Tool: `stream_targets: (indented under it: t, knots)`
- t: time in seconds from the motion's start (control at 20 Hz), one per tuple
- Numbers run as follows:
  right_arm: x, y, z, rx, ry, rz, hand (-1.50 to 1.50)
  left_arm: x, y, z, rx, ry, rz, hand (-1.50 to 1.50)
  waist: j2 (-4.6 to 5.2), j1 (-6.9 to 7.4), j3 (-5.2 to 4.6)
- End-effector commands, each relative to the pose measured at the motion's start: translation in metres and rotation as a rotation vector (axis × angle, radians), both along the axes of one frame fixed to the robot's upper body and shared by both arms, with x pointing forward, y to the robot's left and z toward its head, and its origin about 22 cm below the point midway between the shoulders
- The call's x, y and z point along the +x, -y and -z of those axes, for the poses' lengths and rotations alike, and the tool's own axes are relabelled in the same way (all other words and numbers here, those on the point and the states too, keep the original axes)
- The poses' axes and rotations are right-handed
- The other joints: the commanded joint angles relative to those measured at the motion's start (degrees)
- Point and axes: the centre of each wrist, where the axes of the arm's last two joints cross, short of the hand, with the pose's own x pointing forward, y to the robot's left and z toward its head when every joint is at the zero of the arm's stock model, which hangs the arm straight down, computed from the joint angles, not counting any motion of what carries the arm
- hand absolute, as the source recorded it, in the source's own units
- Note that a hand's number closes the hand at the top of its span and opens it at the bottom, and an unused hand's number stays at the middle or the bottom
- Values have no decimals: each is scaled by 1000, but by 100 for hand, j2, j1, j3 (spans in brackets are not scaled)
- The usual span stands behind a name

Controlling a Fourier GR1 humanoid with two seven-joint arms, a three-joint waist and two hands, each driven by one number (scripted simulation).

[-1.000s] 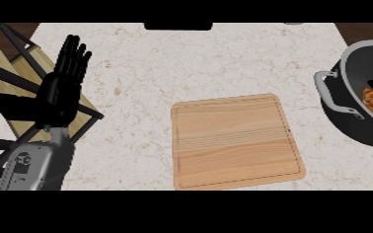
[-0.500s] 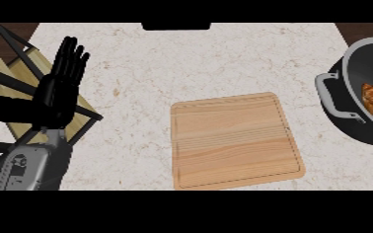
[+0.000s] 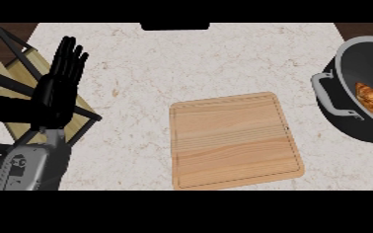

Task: Pick the croissant from the cutting board and place it in the pot

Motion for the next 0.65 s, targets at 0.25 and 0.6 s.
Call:
stream_targets:
  t: [0.25, 0.6]
  knots:
    - [-105, -10, -13, -47, 44, 23, -150, 13, -26, 1, 17, -6, -55, 0, 17, -45, -15]
    - [-158, -10, 16, -44, 18, 56, -150, 9, 1, -7, 48, -15, -27, 0, 21, 26, -9]
